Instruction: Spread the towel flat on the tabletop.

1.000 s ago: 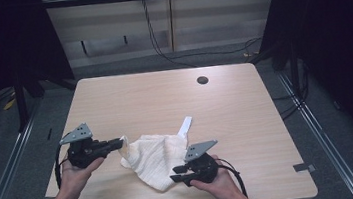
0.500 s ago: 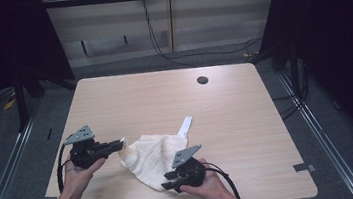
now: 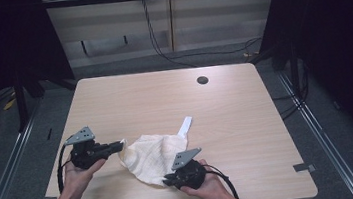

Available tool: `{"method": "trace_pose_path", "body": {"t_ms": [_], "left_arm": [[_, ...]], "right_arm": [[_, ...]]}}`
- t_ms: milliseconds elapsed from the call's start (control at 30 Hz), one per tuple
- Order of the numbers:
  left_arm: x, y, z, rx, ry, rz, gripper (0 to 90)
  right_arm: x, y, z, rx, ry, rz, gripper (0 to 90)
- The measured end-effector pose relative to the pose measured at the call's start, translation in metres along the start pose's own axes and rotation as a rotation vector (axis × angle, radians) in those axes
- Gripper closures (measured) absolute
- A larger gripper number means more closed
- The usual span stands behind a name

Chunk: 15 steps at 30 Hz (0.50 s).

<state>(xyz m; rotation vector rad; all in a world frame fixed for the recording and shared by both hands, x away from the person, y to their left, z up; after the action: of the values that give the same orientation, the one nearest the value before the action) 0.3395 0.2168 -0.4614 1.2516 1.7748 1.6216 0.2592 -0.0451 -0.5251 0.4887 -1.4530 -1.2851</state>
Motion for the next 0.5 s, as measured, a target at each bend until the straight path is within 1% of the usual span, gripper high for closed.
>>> {"method": "trace_pose_path", "body": {"t_ms": [33, 67, 100, 200, 233, 267, 300, 333, 367, 400, 433, 500], "left_arm": [[0.000, 0.000, 0.000, 0.000, 0.000, 0.000, 87.7], [0.002, 0.003, 0.001, 0.001, 0.002, -0.014, 87.7], [0.003, 0.004, 0.001, 0.003, 0.000, -0.022, 87.7], [0.005, 0.009, -0.001, 0.003, 0.003, -0.039, 87.7], [0.006, 0.011, -0.002, -0.001, 0.003, -0.050, 87.7], [0.006, 0.013, -0.004, 0.004, 0.003, -0.061, 87.7], [0.007, 0.015, -0.007, 0.002, -0.007, -0.068, 87.7], [0.007, 0.017, -0.009, -0.006, -0.008, -0.072, 87.7], [0.007, 0.019, -0.011, -0.012, -0.012, -0.077, 87.7], [0.007, 0.019, -0.011, -0.012, -0.012, -0.077, 87.7], [0.007, 0.021, -0.013, -0.017, -0.015, -0.084, 87.7], [0.008, 0.025, -0.016, -0.024, -0.017, -0.097, 87.7]], "right_arm": [[0.004, 0.004, -0.002, -0.011, 0.003, -0.022, 82.9], [0.009, 0.010, -0.005, -0.031, 0.008, -0.052, 83.4], [0.014, 0.014, -0.006, -0.043, 0.010, -0.071, 83.6], [0.030, 0.026, -0.012, -0.058, -0.002, -0.123, 83.7], [0.035, 0.029, -0.014, -0.061, -0.005, -0.136, 83.7], [0.041, 0.032, -0.016, -0.055, -0.017, -0.136, 83.7], [0.047, 0.035, -0.019, -0.047, -0.021, -0.135, 83.6], [0.053, 0.039, -0.021, -0.051, -0.013, -0.146, 83.7], [0.058, 0.043, -0.024, -0.056, -0.022, -0.164, 83.7], [0.058, 0.043, -0.024, -0.056, -0.022, -0.164, 83.7], [0.067, 0.048, -0.029, -0.062, -0.038, -0.194, 83.8], [0.072, 0.050, -0.032, -0.069, -0.045, -0.209, 83.9]]}}
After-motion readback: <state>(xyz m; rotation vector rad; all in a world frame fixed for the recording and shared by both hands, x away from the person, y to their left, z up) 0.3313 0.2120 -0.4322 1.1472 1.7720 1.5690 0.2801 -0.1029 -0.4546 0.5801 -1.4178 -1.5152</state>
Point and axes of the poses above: each handheld gripper's, and its own axes: x roughly backward along the jaws, y roughly out of its top, z roughly to its left, the point moved 4 cm from there along -x, roughly forward along the jaws, and after that the axes turned 15 degrees about -z, right-handed, at the moved point
